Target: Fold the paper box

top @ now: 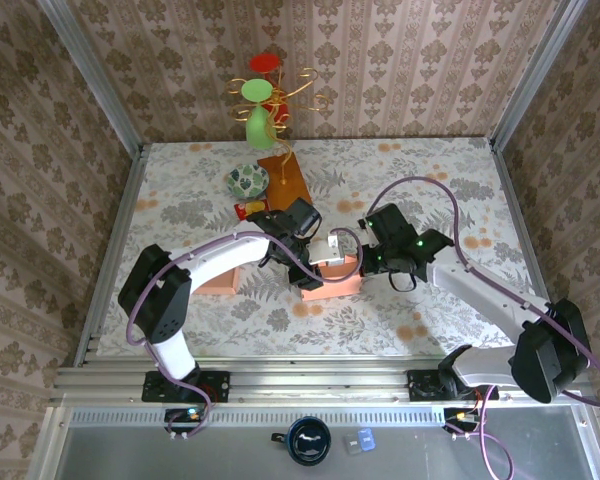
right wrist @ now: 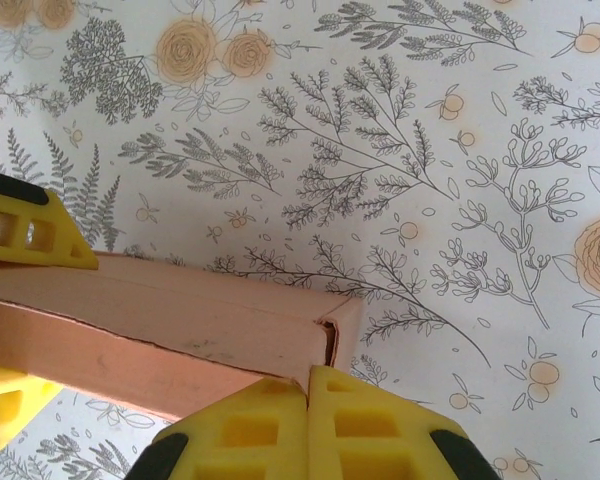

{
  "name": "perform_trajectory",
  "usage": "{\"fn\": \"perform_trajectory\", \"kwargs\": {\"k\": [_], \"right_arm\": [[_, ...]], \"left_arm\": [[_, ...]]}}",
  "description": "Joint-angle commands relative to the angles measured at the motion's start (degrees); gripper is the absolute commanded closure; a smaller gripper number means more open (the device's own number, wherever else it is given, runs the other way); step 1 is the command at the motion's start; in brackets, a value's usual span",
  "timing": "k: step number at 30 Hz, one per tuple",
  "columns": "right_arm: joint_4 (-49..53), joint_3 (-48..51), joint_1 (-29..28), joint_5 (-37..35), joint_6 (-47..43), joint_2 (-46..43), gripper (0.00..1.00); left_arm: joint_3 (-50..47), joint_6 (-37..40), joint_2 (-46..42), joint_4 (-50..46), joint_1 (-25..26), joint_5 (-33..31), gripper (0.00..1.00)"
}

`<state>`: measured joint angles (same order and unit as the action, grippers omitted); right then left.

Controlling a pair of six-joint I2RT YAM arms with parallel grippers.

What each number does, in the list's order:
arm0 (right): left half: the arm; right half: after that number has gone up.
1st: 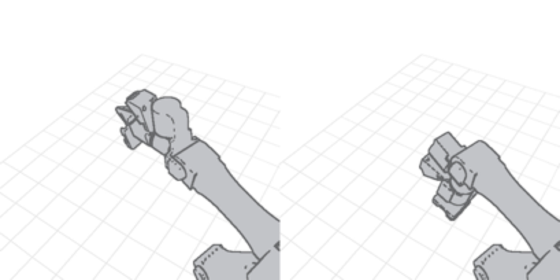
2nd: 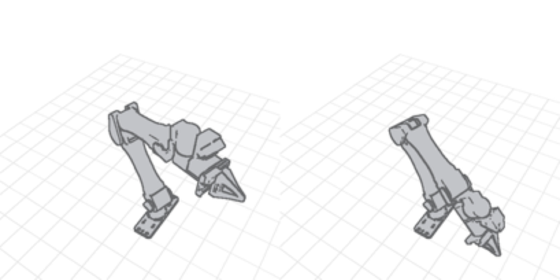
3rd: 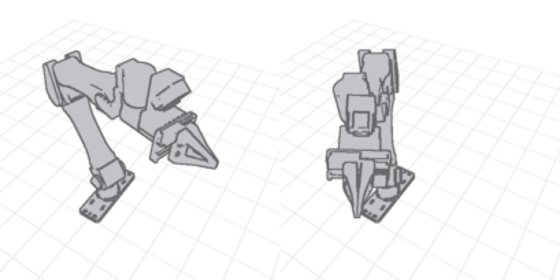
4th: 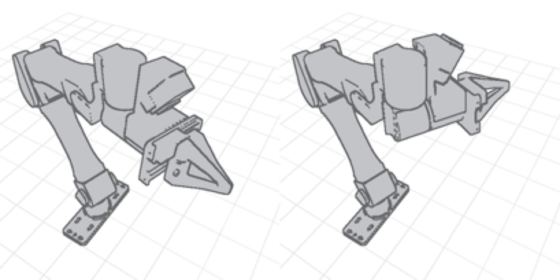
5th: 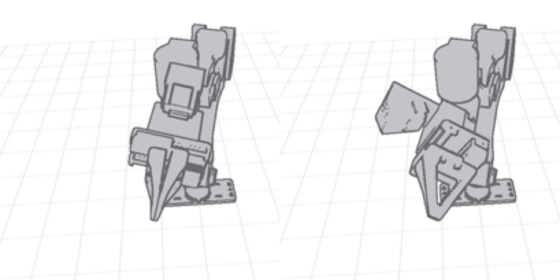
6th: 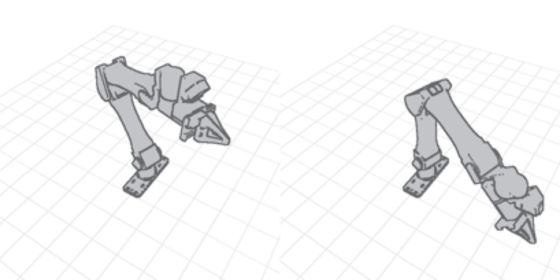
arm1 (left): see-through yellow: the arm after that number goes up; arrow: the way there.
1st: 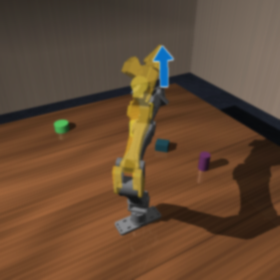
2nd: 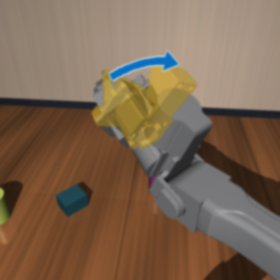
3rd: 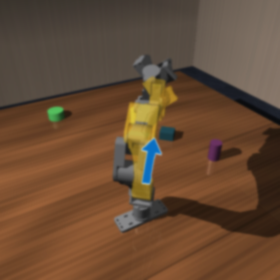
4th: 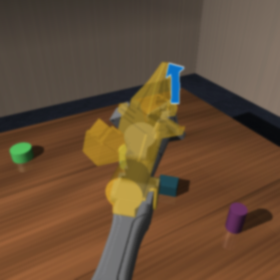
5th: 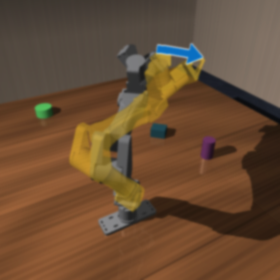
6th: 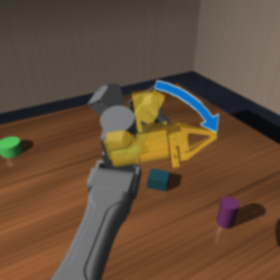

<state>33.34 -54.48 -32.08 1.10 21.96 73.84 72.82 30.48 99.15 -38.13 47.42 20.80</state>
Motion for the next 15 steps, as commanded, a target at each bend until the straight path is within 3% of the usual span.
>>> {"fn": "perform_trajectory", "kwargs": {"k": [1, 7, 15], "right_arm": [[1.0, 2.4, -1.2, -4.6, 4.4, -2.0, 1.0], [-1.1, 5.9, -3.8, -8.3, 7.7, -4.3, 1.0], [-2.2, 8.2, -6.6, -12.6, 13.6, -6.7, 1.0]], "left_arm": [[1.2, -2.8, 0.0, -0.3, -1.5, -2.1, 0.56], [1.0, -4.7, -0.7, 0.1, -1.3, -4.3, 0.49], [-1.3, -6.5, -2.2, 2.4, -0.4, -4.9, 0.49]]}}
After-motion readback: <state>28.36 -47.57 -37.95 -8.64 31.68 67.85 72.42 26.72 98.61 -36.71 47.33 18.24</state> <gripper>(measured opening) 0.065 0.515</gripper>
